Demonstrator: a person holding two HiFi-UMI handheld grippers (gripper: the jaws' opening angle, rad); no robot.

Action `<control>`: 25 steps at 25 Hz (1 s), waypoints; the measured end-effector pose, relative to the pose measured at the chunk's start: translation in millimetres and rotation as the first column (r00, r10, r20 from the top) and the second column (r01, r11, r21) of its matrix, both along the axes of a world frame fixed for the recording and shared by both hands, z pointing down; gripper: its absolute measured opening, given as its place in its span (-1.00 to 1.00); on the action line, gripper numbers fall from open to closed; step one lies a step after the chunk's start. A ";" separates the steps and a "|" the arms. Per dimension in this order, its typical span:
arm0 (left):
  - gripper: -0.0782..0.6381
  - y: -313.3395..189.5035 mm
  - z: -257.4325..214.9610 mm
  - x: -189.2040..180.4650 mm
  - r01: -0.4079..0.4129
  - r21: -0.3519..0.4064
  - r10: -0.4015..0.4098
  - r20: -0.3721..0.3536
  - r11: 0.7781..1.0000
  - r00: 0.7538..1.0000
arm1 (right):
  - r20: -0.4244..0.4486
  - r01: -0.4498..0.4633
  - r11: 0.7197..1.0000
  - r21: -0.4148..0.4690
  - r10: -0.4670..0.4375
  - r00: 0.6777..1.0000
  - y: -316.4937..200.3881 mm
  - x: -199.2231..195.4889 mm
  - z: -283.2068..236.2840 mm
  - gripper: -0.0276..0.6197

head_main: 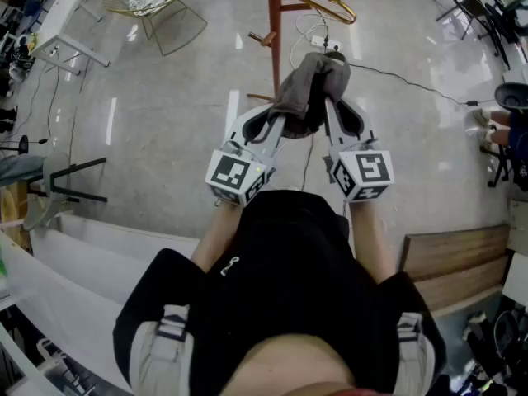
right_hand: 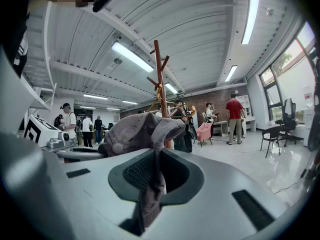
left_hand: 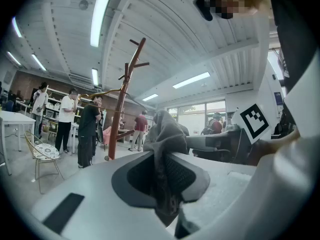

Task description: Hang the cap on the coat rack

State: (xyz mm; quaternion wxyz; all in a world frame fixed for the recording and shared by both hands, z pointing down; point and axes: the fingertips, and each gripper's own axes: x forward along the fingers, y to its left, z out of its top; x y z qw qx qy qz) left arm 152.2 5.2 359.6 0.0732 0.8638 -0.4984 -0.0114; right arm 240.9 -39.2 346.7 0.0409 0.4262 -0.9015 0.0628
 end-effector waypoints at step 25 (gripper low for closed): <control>-0.69 -35.5 26.0 -106.2 0.007 -0.089 -0.010 -0.034 0.996 0.999 | -0.106 0.248 0.969 -0.018 -0.249 0.963 -34.1 -123.2 34.8 -0.84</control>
